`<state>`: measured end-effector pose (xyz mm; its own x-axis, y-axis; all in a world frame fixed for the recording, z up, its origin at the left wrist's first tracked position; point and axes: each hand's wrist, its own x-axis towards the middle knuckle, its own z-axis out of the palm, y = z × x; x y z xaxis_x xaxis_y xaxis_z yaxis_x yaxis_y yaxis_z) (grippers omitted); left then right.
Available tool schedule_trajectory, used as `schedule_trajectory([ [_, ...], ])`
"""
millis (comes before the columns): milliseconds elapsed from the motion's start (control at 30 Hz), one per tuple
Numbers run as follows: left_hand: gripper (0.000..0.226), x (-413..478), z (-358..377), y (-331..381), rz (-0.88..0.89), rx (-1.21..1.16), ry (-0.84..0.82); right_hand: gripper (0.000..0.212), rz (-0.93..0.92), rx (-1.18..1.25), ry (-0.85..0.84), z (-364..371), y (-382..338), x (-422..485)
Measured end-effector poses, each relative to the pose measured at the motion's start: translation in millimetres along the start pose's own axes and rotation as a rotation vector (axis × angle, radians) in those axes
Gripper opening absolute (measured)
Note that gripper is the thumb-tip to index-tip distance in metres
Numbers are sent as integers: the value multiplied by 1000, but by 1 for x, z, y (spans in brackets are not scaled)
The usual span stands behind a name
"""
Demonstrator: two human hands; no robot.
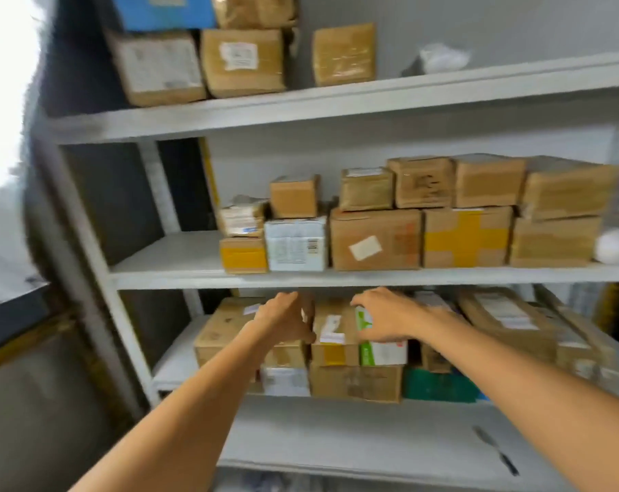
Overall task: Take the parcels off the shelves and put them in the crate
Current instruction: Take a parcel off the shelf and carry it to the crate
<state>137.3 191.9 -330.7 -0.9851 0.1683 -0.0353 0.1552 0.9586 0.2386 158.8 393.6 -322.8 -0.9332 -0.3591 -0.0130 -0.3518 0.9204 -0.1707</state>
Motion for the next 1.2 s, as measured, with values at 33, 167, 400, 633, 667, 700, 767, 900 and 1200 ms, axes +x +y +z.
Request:
schedule_trajectory([
  [33, 55, -8, -3, -18, -46, -6, 10, 70, -58, -2, -7, 3, -18, 10],
  [167, 57, -28, -13, -72, -167, -34, 68, 75, -163, 25, -4, 7, -62, 40],
  [400, 59, -5, -38, -116, -187, -4, 96, 79, -191, 15, 17, -3, -91, 81],
  [633, 57, 53, -100, -147, -133, 15, 157, 75, -127, -34, 158, -47, -110, 136],
  [667, 57, 61, -112, -152, -126, 24, 173, 73, -109, -33, 199, -55, -112, 144],
  [700, 58, 68, -124, -157, -117, 27, 194, 71, -91, -34, 238, -63, -114, 152],
  [767, 56, 82, -150, -167, -111, 28, 253, 65, -59, -70, 293, -79, -117, 168],
  [900, 52, 113, -189, -187, -93, 34, 282, 52, 0, -82, 366, -103, -118, 197],
  [1200, 48, 170, -177, -180, -57, -378, 263, 23, 33, 54, 407, -93, -134, 252],
])
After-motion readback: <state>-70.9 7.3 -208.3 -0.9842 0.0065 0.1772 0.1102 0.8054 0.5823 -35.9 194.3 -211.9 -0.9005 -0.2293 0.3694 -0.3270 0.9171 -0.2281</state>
